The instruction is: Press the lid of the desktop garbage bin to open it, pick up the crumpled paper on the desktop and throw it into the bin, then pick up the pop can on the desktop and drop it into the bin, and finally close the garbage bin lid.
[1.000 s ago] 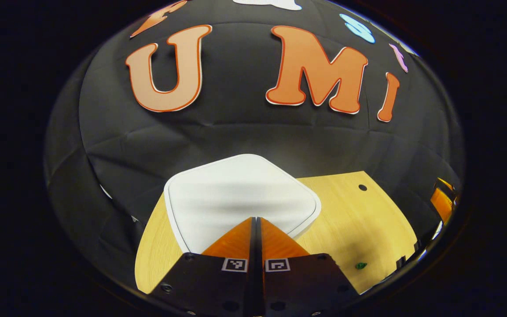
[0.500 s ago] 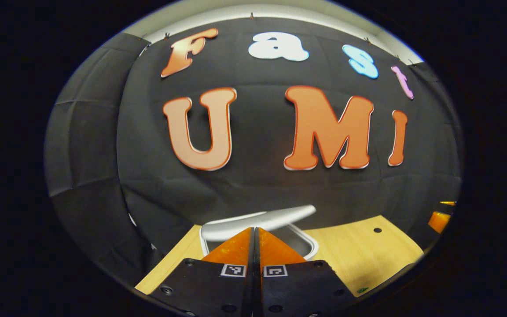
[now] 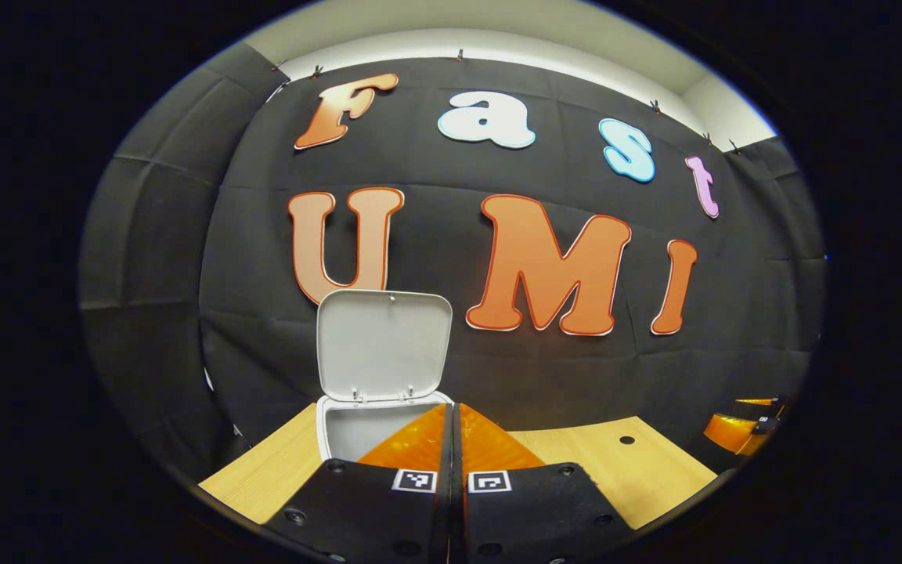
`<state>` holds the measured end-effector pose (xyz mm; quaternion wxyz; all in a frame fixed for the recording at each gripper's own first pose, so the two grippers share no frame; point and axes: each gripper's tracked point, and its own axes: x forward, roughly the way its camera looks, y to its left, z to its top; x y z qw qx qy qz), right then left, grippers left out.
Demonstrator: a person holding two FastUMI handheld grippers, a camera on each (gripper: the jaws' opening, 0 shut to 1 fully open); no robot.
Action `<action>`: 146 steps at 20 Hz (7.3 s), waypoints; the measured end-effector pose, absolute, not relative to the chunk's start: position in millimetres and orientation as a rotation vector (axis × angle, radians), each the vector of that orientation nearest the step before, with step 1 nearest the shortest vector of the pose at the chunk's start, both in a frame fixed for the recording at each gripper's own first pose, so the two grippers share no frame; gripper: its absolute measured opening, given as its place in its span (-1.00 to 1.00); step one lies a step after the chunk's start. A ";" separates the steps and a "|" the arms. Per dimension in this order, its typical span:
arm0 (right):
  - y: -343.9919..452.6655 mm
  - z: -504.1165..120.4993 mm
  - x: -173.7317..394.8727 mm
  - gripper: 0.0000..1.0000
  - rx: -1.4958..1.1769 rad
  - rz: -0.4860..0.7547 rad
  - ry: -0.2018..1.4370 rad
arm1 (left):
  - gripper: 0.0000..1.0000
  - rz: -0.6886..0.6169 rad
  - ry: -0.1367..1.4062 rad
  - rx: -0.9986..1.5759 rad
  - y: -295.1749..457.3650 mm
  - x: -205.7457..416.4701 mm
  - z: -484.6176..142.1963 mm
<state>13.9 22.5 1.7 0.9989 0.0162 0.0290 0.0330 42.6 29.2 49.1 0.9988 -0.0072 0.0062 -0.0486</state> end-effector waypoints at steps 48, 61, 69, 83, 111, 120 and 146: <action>21.8 -339.7 -9.5 0.68 -0.120 0.071 0.874 | 0.87 -0.068 0.303 0.096 99.0 29.6 -89.0; 43.7 -354.3 -12.4 -0.82 -0.180 0.155 0.957 | 0.92 -0.084 0.318 0.115 95.5 41.6 -93.2; 41.4 -342.8 -5.1 -0.92 -0.100 0.116 0.927 | 0.88 -0.085 0.314 0.113 93.3 41.3 -91.4; 77.8 -163.6 46.4 -0.93 -0.024 0.227 0.562 | 0.89 -0.095 0.269 0.040 88.7 29.7 -69.3; 370.7 -75.3 192.1 -0.94 -0.178 0.580 0.340 | 0.88 0.130 0.294 -0.017 235.4 -6.1 -84.0; 375.7 -76.9 197.0 -0.06 -0.141 0.566 0.332 | 0.89 0.120 0.303 -0.017 239.9 -4.2 -85.1; 148.0 -2.3 137.8 0.89 -0.086 0.266 0.125 | 0.89 -0.226 0.387 0.016 62.2 9.2 -119.8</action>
